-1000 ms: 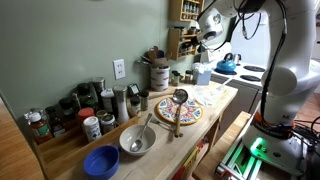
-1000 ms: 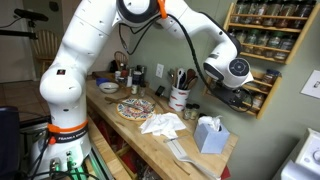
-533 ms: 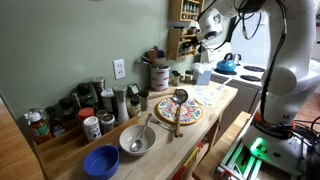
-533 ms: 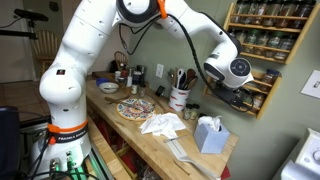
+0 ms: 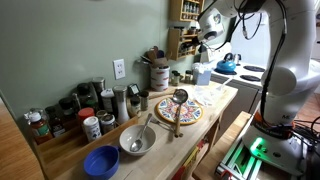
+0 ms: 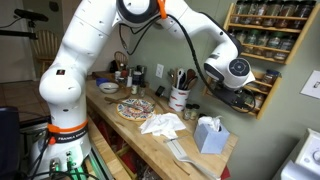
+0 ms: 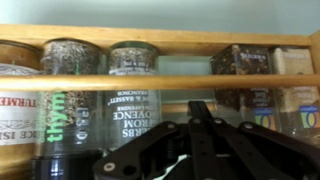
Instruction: Move the two bottles on the bottom compartment of the bottom shelf to the left, then put one bottle on the space created
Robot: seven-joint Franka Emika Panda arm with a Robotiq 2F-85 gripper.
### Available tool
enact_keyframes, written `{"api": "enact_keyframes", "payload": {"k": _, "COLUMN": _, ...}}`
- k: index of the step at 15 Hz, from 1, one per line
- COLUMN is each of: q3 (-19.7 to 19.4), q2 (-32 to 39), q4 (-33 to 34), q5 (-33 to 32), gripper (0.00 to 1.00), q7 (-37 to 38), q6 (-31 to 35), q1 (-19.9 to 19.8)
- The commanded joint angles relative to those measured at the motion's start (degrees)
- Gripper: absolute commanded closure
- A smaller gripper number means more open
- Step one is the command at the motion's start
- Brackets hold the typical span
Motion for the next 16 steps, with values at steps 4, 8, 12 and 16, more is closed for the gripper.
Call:
{"api": "enact_keyframes", "payload": {"k": 4, "q3": 0.56, "q2": 0.52, "q4": 0.1, "q5": 2.41, "gripper": 1.0, "q7": 2.8, "q6": 6.49, "q1": -0.21}}
{"api": "enact_keyframes", "payload": {"k": 8, "q3": 0.85, "q2": 0.65, "q4": 0.2, "q5": 3.66, "gripper": 1.0, "q7": 3.83, "q6": 8.99, "q1": -0.18}}
{"api": "enact_keyframes", "payload": {"k": 12, "q3": 1.25, "q2": 0.15, "q4": -0.3, "q5": 2.87, "gripper": 1.0, "q7": 3.74, "q6": 6.74, "q1": -0.45}}
{"api": "enact_keyframes", "payload": {"k": 16, "q3": 1.13, "q2": -1.37, "q4": -1.98, "q5": 0.59, "gripper": 1.0, "q7": 2.55, "q6": 2.7, "q1": -0.68}}
